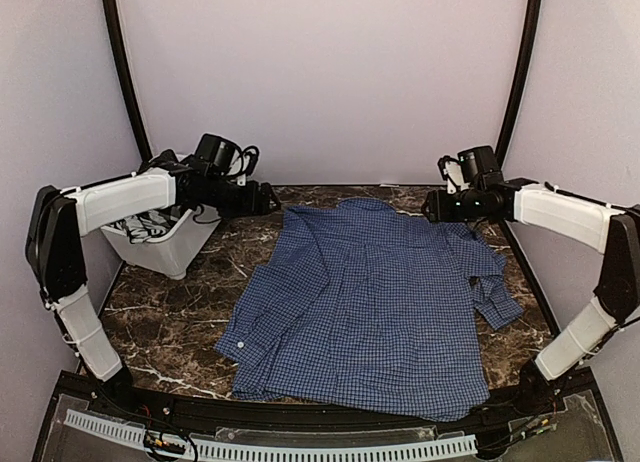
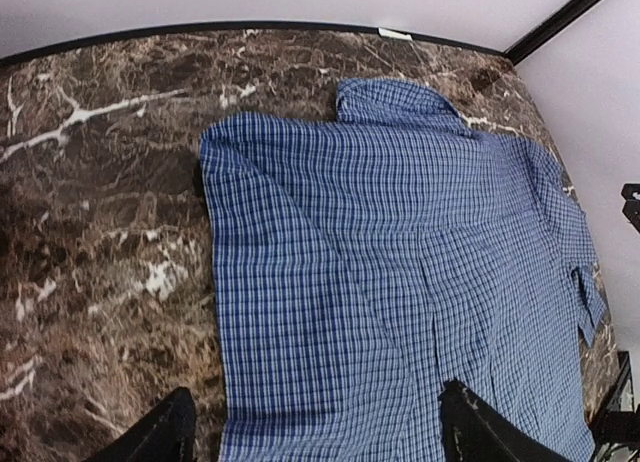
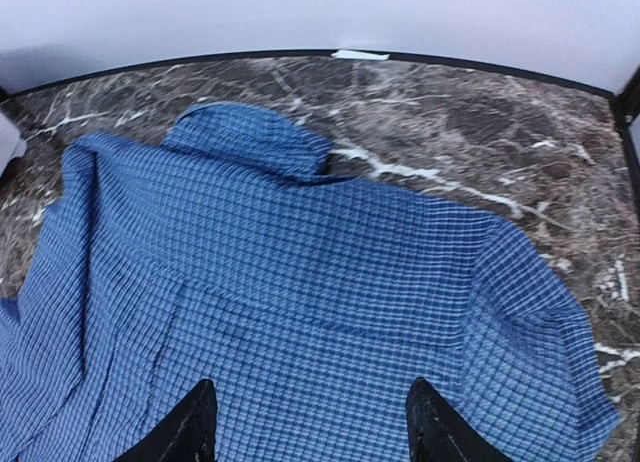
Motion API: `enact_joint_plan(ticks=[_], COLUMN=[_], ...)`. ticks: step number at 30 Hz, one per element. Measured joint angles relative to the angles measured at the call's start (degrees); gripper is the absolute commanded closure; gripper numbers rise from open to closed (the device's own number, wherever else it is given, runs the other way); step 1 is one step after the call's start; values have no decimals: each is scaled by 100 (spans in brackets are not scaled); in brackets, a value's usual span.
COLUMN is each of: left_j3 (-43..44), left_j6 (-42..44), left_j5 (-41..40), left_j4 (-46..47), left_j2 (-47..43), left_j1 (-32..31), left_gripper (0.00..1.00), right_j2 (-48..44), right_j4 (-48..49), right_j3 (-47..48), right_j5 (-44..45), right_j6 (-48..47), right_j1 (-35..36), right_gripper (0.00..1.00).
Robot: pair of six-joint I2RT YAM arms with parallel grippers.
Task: Fold and stack the long sleeve shirts
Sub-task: Flatten out the crumpled shirt at the center of the board, then move the flattened shirt to the center of the board.
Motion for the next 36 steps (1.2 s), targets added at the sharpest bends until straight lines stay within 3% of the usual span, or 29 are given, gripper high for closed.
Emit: enact_joint_plan(ticks=[8, 16, 28, 36], left_j3=[-2216, -4030, -4489, -4485], left_j6=[-380, -1309, -2000, -2059], left_j5=[-621, -1058, -1349, -1679], left_j4=[-72, -356, -776, -820], left_j2=[-1274, -2778, -2988, -2299], left_j1=[-496, -800, -1569, -1910], left_gripper=[32, 39, 44, 53], right_j2=[-125, 673, 1899, 2402], right_j4=[398, 837, 835, 715], right_j3=[-824, -756, 435, 935], right_j5=[-472, -535, -9, 577], right_j6=[586, 885, 883, 704], right_j1=[994, 1606, 1961, 2085], right_gripper=[39, 41, 43, 43])
